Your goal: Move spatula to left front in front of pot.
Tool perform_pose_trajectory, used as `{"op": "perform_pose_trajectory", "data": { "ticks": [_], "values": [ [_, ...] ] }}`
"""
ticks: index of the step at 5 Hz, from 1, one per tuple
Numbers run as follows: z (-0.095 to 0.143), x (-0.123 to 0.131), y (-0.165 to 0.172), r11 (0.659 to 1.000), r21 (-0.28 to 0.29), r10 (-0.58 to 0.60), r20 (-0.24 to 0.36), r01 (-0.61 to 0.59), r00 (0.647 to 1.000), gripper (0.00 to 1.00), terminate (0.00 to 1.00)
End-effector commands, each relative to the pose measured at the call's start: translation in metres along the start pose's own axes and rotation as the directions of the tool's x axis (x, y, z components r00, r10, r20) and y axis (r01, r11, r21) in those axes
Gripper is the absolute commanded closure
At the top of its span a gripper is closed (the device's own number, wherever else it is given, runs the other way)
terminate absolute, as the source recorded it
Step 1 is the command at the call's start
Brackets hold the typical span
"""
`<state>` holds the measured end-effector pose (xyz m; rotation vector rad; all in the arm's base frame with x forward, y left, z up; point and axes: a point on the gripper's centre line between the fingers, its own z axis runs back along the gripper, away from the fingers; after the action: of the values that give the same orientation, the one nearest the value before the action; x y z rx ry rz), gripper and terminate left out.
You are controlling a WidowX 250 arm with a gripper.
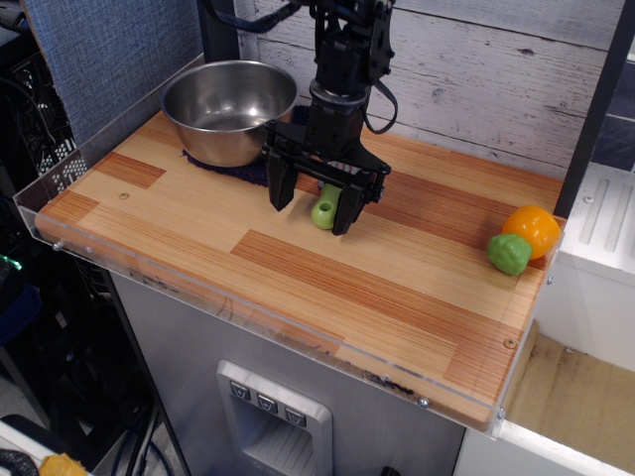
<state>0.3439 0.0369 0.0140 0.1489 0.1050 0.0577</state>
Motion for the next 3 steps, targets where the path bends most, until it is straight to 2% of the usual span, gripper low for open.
{"op": "perform_pose_trajectory", "data": {
  "ticks": [1, 3],
  "values": [
    [0.0039, 0.0094, 0.0037, 1.0, 0.001, 0.006, 0.033, -0.006, 0.999, 1.0, 0.0],
    [0.0114, 0.0063, 0.0048, 0.999, -0.035, 0.0, 0.037, 0.001, 0.999, 1.0, 0.0]
  ]
}}
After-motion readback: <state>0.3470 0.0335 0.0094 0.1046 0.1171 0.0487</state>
